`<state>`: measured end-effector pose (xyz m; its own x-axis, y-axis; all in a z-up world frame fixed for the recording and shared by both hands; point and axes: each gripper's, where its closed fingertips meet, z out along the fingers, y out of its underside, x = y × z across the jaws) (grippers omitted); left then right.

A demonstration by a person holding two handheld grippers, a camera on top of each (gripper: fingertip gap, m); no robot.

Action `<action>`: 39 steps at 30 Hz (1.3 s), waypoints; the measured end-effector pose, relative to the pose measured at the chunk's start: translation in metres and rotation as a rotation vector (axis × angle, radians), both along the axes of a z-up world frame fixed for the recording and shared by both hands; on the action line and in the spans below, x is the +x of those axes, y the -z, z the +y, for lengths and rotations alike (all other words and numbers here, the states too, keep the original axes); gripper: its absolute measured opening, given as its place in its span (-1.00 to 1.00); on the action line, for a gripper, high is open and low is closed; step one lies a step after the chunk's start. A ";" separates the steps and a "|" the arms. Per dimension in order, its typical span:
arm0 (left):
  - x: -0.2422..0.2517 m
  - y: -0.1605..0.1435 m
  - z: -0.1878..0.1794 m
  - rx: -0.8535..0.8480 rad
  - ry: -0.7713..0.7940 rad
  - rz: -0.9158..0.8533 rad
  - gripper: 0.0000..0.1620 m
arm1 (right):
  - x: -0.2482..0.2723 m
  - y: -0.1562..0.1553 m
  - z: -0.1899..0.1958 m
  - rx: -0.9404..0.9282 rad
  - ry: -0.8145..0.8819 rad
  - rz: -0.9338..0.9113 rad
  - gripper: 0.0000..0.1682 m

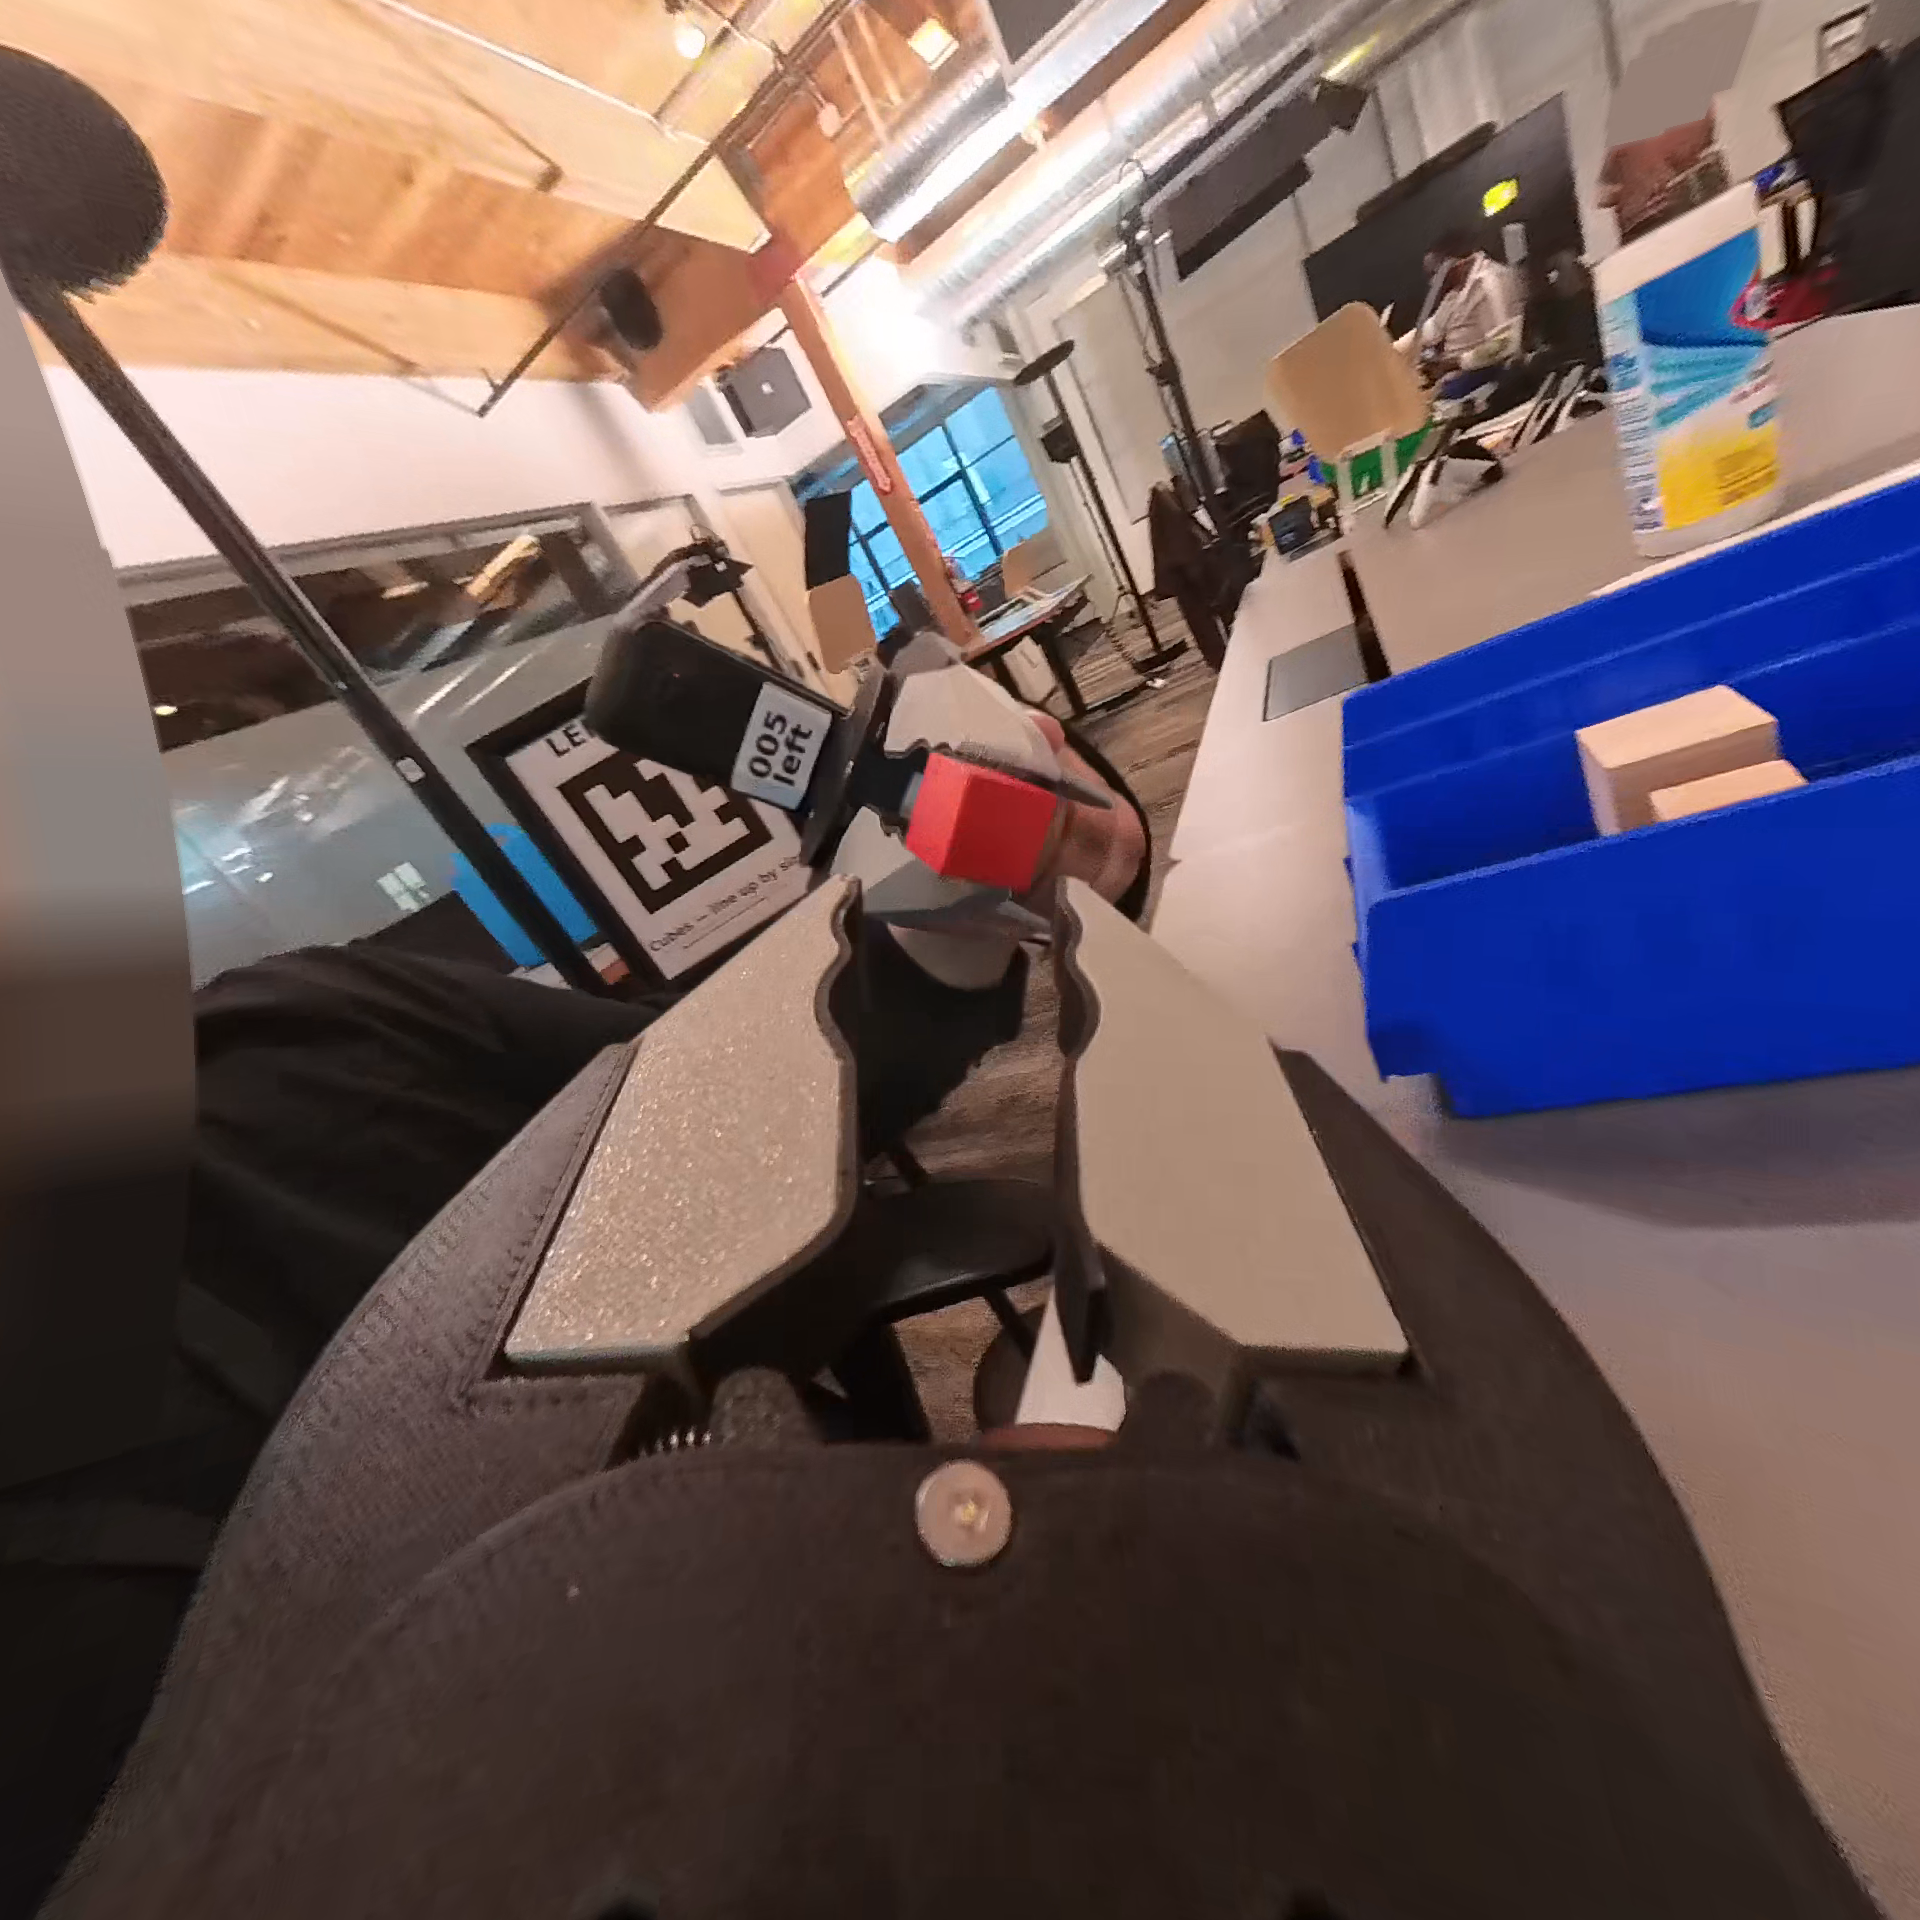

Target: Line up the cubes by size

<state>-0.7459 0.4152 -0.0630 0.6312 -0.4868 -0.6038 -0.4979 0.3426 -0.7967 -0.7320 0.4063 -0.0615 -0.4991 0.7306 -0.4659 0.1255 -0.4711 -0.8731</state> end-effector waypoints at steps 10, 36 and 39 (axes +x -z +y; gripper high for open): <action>0.017 -0.006 -0.009 0.023 0.062 -0.044 -0.77 | 0.006 -0.013 -0.005 -0.158 -0.104 -0.004 -0.72; 0.031 0.036 -0.022 -0.204 0.084 -0.144 -1.00 | 0.087 -0.015 0.091 0.470 0.354 -0.343 -0.78; 0.040 0.066 -0.028 -0.241 0.071 -0.111 -1.00 | 0.130 0.012 0.155 0.760 0.464 -0.594 -0.78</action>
<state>-0.7056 0.3875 -0.1286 0.6460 -0.6537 -0.3941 -0.3847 0.1671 -0.9078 -0.6023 0.5612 -0.0733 0.0591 0.9917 0.1140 0.5758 0.0594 -0.8154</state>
